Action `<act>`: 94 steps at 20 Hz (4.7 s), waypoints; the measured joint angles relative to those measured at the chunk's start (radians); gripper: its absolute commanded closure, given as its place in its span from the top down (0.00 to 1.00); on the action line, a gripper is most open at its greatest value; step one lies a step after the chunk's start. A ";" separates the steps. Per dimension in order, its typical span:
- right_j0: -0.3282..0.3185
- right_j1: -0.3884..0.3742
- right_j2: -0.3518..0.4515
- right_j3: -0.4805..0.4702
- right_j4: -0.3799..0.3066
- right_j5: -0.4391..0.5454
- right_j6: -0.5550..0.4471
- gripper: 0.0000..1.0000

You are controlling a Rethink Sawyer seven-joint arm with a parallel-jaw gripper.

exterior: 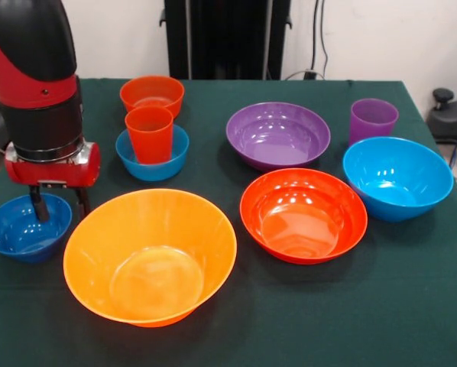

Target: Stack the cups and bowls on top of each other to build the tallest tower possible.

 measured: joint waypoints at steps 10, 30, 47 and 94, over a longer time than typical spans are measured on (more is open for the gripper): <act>-0.001 -0.004 -0.017 0.007 -0.021 -0.075 0.000 1.00; -0.046 0.017 -0.018 0.070 -0.022 -0.166 0.000 1.00; -0.051 0.034 -0.015 0.091 -0.022 -0.188 0.000 0.00; 0.190 -0.366 -0.205 0.234 0.193 0.138 0.028 0.00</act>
